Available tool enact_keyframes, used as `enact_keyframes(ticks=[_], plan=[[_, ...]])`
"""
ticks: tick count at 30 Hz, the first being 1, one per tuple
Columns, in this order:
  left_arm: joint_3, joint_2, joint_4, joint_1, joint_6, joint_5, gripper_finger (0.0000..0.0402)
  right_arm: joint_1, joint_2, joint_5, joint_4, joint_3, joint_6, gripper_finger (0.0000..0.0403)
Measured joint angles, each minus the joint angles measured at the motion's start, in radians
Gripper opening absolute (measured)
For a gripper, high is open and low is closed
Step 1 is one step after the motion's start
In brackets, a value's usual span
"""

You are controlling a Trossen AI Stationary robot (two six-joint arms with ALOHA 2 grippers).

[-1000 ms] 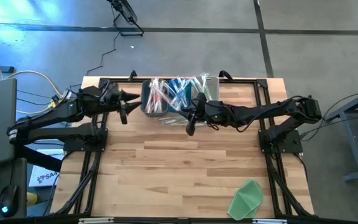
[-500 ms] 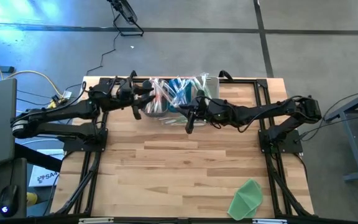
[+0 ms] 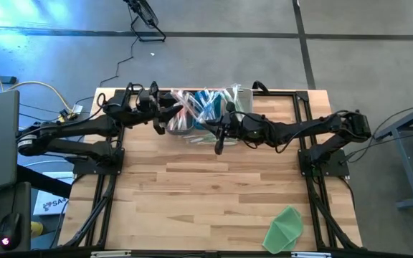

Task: Pick & Place Toothbrushes
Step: Put the orange toothbrush into the dark blue bin

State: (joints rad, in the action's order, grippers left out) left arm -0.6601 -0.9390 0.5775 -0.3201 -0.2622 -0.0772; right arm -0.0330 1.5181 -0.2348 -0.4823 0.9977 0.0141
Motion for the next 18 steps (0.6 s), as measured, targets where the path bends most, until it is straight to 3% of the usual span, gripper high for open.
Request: enact_keyframes(ticks=[8, 14, 18], plan=[[0.000, -0.079, 0.131, 0.000, -0.049, -0.070, 0.0167, -0.007, 0.000, -0.013, 0.049, 0.000, -0.001, 0.0018], [0.000, -0.088, 0.136, 0.000, -0.058, -0.091, 0.0167, -0.008, 0.000, -0.021, 0.062, 0.000, -0.001, 0.0018], [0.000, -0.088, 0.134, 0.000, -0.058, -0.090, 0.0144, -0.008, 0.000, -0.022, 0.063, 0.000, -0.001, 0.0018]])
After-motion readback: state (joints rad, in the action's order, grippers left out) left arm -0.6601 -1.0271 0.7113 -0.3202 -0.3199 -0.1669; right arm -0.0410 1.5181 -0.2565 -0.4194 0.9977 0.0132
